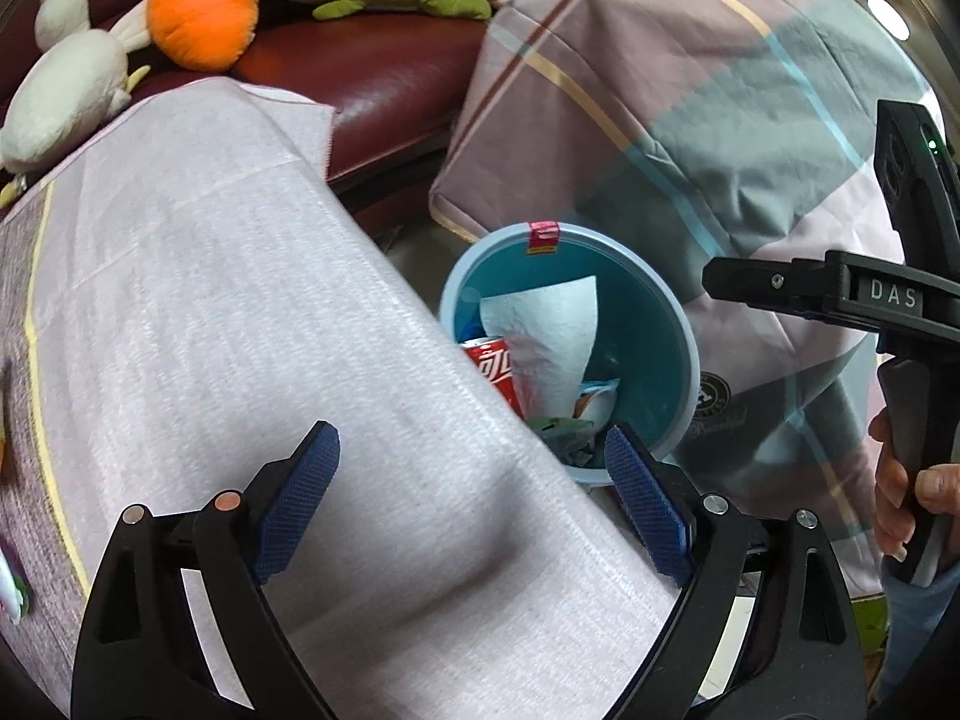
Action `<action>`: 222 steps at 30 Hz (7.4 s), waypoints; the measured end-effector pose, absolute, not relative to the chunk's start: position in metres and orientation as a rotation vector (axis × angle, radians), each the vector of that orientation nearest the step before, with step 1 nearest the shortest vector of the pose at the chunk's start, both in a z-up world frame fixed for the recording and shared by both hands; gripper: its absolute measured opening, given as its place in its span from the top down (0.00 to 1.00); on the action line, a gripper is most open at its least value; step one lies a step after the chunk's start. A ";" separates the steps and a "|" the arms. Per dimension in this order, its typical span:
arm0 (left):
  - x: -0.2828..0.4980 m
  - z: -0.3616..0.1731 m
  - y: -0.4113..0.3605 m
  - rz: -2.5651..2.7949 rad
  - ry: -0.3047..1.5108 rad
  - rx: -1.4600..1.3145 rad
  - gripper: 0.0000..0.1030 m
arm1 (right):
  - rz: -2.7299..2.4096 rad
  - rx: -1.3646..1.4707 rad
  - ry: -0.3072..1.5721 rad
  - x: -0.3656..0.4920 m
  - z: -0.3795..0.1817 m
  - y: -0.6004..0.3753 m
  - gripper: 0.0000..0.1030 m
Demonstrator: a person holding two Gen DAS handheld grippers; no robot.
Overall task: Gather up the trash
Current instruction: 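Return to the table and reach the left tool toward the pink paper cup, then grasp the pink paper cup with the left tool while the right tool grasps the white plastic egg, then carry cup and egg over the teal bin and open the left tool, then open the right tool to drop the white plastic egg into the bin, then move both open tools back over the table toward the two snack packets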
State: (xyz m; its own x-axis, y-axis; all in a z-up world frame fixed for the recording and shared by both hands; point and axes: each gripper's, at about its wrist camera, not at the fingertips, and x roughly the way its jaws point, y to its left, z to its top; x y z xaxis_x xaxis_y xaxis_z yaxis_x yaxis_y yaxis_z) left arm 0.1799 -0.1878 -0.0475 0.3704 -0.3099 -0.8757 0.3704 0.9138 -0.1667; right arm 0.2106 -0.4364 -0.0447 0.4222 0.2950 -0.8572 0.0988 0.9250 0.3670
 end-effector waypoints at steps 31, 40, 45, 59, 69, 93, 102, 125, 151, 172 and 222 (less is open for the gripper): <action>0.103 -0.010 0.065 -0.090 0.991 -0.156 0.12 | 0.356 0.105 1.156 0.188 0.023 -0.223 0.26; 0.075 -0.018 0.156 0.059 0.969 -0.219 0.12 | 0.453 -0.005 1.186 0.182 0.023 -0.140 0.23; 0.068 -0.017 0.203 0.138 0.942 -0.264 0.12 | 0.489 -0.040 1.212 0.180 0.016 -0.101 0.23; 0.120 -0.026 0.237 0.181 0.931 -0.209 0.12 | 0.525 -0.083 1.293 0.186 -0.019 -0.047 0.23; 0.136 -0.045 0.238 0.161 0.957 -0.231 0.16 | 0.564 -0.104 1.324 0.193 -0.037 -0.021 0.23; 0.069 -0.038 0.282 0.225 0.975 -0.304 0.42 | 0.756 -0.270 1.318 0.188 -0.065 0.091 0.24; 0.078 -0.036 0.244 0.150 0.992 -0.282 0.42 | 0.764 -0.223 1.289 0.189 -0.064 0.078 0.50; 0.141 -0.004 -0.003 -0.194 1.010 -0.027 0.41 | 0.491 0.118 1.166 0.207 -0.017 -0.182 0.50; 0.190 -0.041 -0.247 -0.467 1.110 0.189 0.41 | 0.170 0.439 1.025 0.185 -0.031 -0.461 0.50; 0.213 -0.060 -0.247 -0.436 1.126 0.162 0.12 | 0.138 0.414 1.066 0.204 -0.042 -0.473 0.50; 0.162 -0.015 -0.015 -0.188 1.024 -0.145 0.12 | 0.259 0.149 1.181 0.221 0.003 -0.283 0.22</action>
